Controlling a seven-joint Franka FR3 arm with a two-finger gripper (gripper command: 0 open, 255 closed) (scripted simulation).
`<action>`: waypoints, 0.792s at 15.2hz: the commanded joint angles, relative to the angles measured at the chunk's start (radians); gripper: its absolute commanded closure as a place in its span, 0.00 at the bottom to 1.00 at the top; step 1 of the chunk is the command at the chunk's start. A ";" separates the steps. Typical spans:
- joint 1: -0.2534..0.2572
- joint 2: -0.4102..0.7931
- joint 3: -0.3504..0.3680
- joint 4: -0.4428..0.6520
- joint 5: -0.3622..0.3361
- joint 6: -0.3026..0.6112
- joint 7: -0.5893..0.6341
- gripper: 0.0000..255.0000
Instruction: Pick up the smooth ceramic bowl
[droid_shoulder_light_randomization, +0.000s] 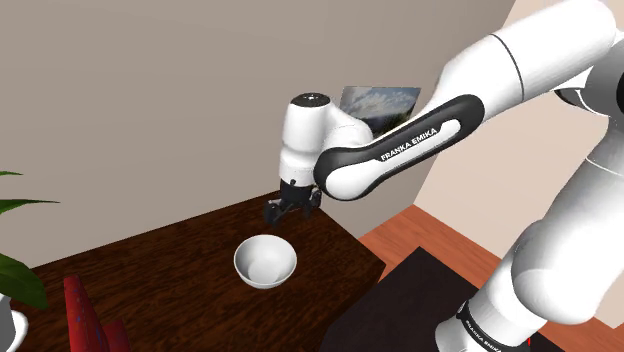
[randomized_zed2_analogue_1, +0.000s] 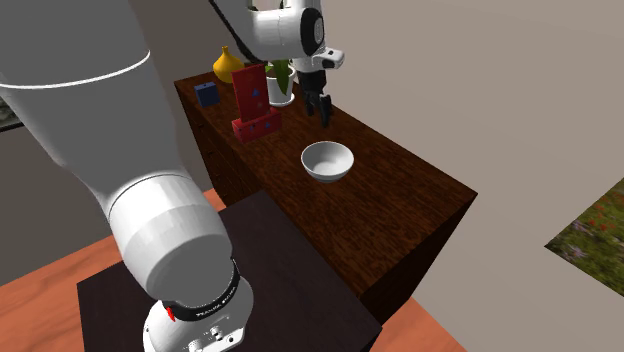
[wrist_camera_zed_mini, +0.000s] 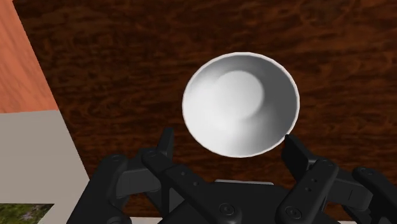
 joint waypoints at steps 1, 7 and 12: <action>0.017 0.090 0.006 0.043 -0.077 0.027 0.081 0.00; 0.113 0.343 -0.043 0.224 -0.263 0.046 0.254 0.00; 0.208 0.543 -0.099 0.408 -0.356 0.036 0.337 0.00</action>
